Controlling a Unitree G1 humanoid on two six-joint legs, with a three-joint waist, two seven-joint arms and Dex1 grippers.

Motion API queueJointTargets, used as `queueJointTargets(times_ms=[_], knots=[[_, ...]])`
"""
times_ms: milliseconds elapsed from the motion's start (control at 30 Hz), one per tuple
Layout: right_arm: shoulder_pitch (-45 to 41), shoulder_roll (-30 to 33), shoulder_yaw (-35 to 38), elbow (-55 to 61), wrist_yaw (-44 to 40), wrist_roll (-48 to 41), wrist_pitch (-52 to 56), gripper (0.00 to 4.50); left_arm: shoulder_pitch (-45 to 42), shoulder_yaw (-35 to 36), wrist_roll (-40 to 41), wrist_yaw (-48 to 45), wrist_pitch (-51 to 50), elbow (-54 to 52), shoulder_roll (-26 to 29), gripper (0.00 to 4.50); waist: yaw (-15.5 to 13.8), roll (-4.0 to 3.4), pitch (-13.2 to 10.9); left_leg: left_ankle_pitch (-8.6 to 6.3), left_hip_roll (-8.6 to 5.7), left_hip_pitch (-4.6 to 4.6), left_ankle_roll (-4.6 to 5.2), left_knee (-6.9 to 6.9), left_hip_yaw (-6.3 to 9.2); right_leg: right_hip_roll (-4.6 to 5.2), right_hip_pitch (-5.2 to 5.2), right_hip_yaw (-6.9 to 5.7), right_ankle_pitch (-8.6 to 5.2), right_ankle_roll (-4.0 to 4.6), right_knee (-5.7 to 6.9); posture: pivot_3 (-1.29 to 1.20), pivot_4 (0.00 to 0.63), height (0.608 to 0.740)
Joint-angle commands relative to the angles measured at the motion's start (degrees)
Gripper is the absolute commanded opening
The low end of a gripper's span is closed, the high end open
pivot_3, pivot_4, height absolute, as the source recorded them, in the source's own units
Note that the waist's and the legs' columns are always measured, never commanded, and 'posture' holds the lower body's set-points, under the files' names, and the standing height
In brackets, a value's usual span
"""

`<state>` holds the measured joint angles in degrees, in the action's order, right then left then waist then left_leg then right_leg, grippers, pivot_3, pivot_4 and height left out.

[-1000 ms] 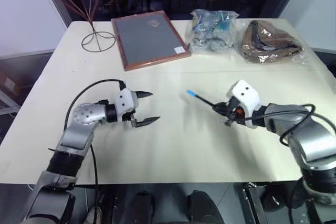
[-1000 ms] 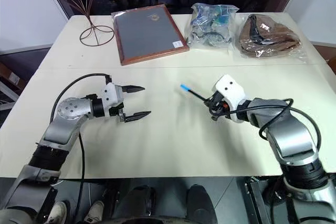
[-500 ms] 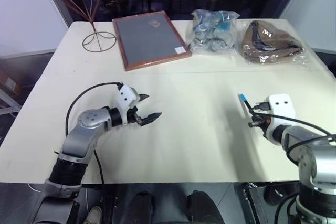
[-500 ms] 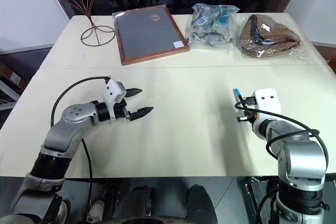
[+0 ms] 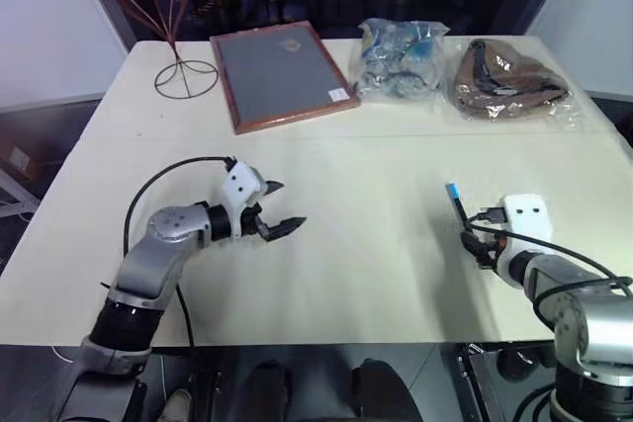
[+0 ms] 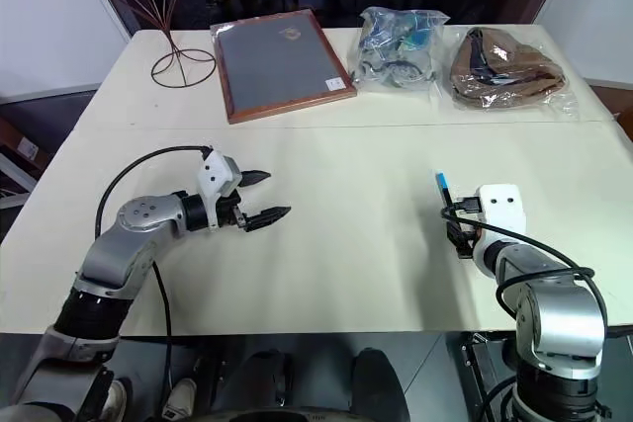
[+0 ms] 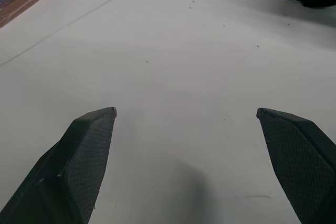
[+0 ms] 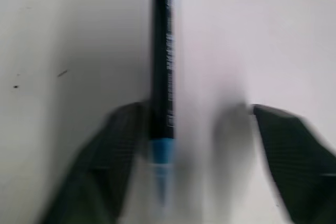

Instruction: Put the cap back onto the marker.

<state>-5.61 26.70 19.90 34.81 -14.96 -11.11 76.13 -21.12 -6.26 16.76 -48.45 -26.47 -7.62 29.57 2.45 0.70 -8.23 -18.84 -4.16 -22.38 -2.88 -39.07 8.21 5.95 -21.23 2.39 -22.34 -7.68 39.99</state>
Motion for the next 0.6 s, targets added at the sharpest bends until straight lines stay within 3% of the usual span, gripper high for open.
queueJointTargets(times_ms=[33,367,600], knots=[[2.1,6.0,-2.6,3.2,-3.9,-1.3,-2.6,4.48,-1.0,-1.4,0.0,-3.0,1.7,-1.9,1.5,4.50,-0.1,0.00,0.0,0.00,0.00,0.00,0.00,0.00,-0.01,0.01,0.00,0.00,0.00,0.00,-0.01,0.00,0.150,0.740],[1.8,21.5,7.1,13.3,-17.5,-10.9,3.0,4.48,-9.9,-5.4,-3.1,-10.0,11.8,9.7,-0.4,4.50,-1.3,-0.02,0.0,-0.03,-0.01,0.00,0.06,-0.04,-0.04,-0.02,0.23,-0.02,0.00,0.00,-0.33,0.00,0.150,0.740],[1.5,27.1,13.4,17.9,-22.3,-15.4,8.0,4.48,-15.8,-7.1,-4.6,-12.8,17.2,18.8,-5.0,4.50,-1.8,0.01,0.0,-0.06,-0.02,0.00,0.10,-0.10,-0.05,-0.04,0.52,-0.16,0.00,0.00,-0.64,0.00,0.150,0.740]])
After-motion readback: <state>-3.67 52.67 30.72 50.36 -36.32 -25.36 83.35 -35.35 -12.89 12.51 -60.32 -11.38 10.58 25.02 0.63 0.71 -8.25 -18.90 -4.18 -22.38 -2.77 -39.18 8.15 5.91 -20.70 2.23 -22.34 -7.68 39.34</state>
